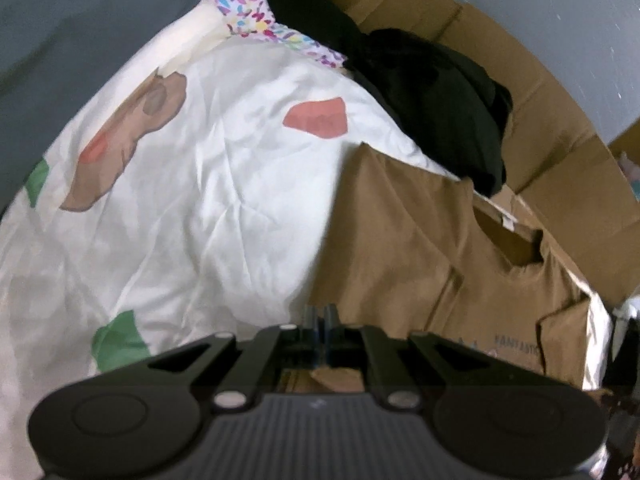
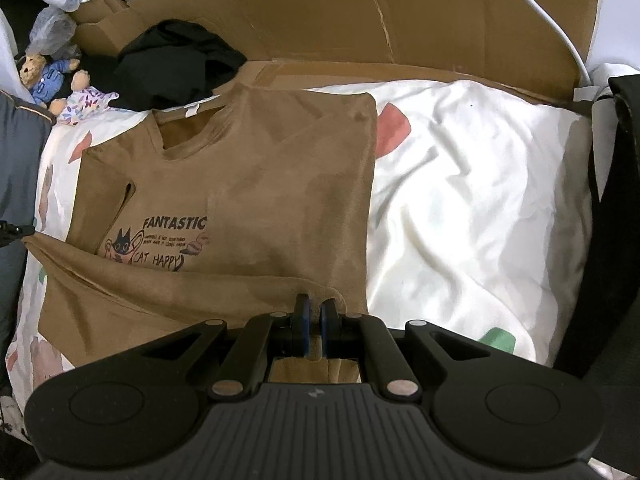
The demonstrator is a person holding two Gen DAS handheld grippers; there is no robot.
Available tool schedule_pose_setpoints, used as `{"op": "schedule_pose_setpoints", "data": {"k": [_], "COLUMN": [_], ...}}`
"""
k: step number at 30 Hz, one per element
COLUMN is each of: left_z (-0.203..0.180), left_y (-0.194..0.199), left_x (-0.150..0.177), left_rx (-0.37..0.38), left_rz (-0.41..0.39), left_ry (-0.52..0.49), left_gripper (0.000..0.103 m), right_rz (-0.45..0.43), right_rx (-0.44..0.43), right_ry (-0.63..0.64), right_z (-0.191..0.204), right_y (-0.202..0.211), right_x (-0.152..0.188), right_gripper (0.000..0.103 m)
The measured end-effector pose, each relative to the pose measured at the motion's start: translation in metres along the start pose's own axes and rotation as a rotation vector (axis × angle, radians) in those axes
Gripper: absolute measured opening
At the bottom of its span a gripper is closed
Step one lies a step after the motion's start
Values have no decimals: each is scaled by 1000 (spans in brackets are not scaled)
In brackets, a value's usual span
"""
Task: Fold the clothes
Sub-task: 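Lift the pinched hem with both grippers and fold it toward the collar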
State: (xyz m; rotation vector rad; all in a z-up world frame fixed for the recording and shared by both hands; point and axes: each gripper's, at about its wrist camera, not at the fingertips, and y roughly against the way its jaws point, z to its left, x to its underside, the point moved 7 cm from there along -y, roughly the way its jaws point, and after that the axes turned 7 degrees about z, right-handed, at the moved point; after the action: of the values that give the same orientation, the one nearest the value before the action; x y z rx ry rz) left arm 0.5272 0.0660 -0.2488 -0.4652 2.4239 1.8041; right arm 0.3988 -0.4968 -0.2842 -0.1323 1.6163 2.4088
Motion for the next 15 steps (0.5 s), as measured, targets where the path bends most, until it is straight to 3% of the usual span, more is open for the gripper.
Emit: {"op": "schedule_pose_setpoints", "data": {"k": [15], "left_z": [0], "left_y": [-15], "left_x": [-11], "left_rx": [55], "left_rz": [-75], "left_ry": [66], "left_gripper": [2], "right_rz": [-41], "right_rx": [12], "right_ry": [-30], "right_z": [-7], "right_y": [-13], "right_x": [-26], "right_gripper": [5]}}
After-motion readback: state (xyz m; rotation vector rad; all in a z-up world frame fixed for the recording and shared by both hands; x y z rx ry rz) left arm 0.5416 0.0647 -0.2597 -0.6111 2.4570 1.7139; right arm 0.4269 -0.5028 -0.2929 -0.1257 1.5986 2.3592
